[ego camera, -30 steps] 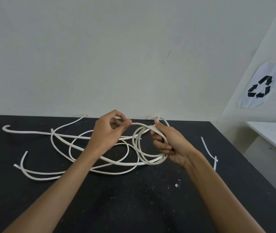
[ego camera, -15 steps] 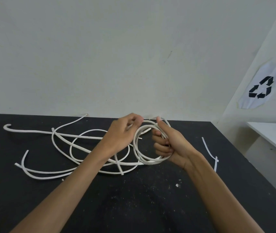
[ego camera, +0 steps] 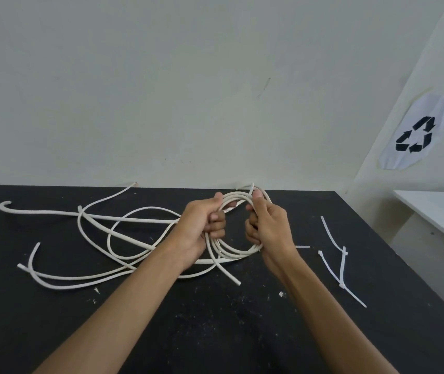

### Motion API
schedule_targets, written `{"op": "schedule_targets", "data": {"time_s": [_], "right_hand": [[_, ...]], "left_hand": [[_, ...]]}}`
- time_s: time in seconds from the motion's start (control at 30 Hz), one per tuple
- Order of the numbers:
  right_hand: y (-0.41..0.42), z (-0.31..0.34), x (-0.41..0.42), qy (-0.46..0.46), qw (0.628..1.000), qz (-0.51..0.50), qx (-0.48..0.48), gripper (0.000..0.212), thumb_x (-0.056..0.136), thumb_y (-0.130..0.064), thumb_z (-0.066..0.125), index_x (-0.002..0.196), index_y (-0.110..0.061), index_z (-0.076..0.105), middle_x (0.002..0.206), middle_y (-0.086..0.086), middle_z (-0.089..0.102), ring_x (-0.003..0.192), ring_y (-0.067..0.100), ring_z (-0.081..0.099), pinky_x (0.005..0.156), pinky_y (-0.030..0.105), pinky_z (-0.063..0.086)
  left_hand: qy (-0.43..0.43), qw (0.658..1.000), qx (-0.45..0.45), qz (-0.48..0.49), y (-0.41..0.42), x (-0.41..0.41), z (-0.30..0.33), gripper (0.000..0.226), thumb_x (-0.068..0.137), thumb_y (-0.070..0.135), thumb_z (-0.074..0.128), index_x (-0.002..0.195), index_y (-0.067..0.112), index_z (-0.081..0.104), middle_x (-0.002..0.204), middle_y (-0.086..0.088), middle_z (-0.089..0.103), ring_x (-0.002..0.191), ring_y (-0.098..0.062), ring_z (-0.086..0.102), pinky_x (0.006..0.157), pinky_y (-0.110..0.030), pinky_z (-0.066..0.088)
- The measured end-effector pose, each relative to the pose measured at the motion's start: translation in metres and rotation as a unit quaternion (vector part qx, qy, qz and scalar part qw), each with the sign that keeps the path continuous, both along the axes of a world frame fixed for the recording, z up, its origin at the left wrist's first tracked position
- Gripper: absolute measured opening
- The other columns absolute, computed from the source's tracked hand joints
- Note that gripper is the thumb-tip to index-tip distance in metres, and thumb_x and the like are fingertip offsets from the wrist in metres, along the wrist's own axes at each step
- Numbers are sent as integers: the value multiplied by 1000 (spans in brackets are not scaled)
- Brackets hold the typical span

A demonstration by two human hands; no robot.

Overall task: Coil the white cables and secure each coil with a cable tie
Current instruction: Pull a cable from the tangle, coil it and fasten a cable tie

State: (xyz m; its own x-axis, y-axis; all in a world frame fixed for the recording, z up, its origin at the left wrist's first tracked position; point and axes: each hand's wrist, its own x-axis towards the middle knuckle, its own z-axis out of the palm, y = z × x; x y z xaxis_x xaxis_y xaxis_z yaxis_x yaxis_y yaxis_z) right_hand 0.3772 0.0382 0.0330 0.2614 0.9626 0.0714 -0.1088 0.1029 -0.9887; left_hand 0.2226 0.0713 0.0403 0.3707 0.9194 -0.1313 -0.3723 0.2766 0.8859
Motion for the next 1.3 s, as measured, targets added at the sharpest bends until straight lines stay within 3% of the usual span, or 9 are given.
{"op": "schedule_targets", "data": {"time_s": [0.2, 0.4, 0.5, 0.63, 0.77, 0.97, 1.07, 1.17, 1.3], "right_hand": [[-4, -4, -22, 32, 994, -102, 39, 49, 112, -44, 52, 93, -1, 65, 57, 1, 28, 46, 13, 24, 42, 26, 22], [-4, -13, -25, 107, 985, -131, 23, 44, 114, -42, 48, 88, -8, 56, 57, -2, 24, 48, 12, 21, 43, 27, 21], [-11, -27, -21, 33, 994, -106, 0, 51, 115, -43, 44, 89, -1, 57, 58, 0, 32, 51, 14, 30, 46, 29, 32], [-23, -40, -9, -107, 988, -107, 10, 53, 116, -35, 41, 90, 7, 58, 66, 7, 46, 61, 15, 41, 54, 26, 40], [-30, -41, 5, -197, 975, -99, 27, 42, 114, -29, 47, 78, -14, 60, 62, -7, 52, 56, 5, 44, 54, 20, 38], [-38, -43, 27, -230, 970, -81, 23, 37, 113, -30, 52, 86, -17, 74, 62, -2, 61, 52, 2, 45, 53, 19, 37], [-38, -41, 59, -240, 969, -63, 5, 29, 112, -36, 54, 104, -26, 80, 71, -15, 69, 65, -1, 61, 66, 17, 49], [-42, -41, 108, -335, 932, -134, -25, 24, 109, -30, 60, 124, -28, 78, 93, -17, 77, 91, 0, 71, 84, 16, 54], [-54, -50, 165, -497, 833, -201, -136, 21, 104, -22, 63, 109, -21, 84, 102, -4, 80, 90, 17, 71, 92, 39, 58]], "left_hand": [[-71, 995, -34, 61, -6, 8, 0, 31, 106, 33, 60, 84, 12, 63, 56, 5, 29, 42, -5, 19, 41, -20, 14], [106, 989, 55, 85, -8, 14, -7, 41, 110, 35, 54, 74, 25, 37, 60, 3, 26, 47, -13, 22, 46, -27, 25], [134, 981, 73, 119, -6, 16, -13, 48, 110, 29, 57, 68, 25, 33, 60, 3, 22, 47, -13, 18, 42, -24, 19], [88, 983, -1, 163, -3, 20, -23, 39, 104, 20, 67, 68, 19, 50, 56, 4, 25, 46, -11, 21, 39, -23, 21], [101, 974, -32, 198, -5, 30, -32, 23, 97, 25, 76, 80, 12, 69, 54, 5, 29, 44, -10, 25, 39, -23, 26], [125, 968, -19, 217, -7, 47, -33, 29, 85, 35, 89, 89, 7, 79, 51, 6, 34, 41, -9, 29, 41, -24, 30], [127, 973, -5, 193, -5, 51, -36, 30, 83, 31, 91, 91, 4, 79, 57, 2, 34, 43, -10, 26, 41, -24, 27], [134, 977, 3, 168, -6, 59, -39, 27, 82, 29, 91, 90, 6, 80, 64, -2, 36, 46, -11, 25, 42, -25, 25], [137, 980, 6, 146, -9, 76, -46, 24, 81, 28, 92, 82, 8, 79, 61, 0, 37, 47, -13, 23, 44, -26, 22]]}}
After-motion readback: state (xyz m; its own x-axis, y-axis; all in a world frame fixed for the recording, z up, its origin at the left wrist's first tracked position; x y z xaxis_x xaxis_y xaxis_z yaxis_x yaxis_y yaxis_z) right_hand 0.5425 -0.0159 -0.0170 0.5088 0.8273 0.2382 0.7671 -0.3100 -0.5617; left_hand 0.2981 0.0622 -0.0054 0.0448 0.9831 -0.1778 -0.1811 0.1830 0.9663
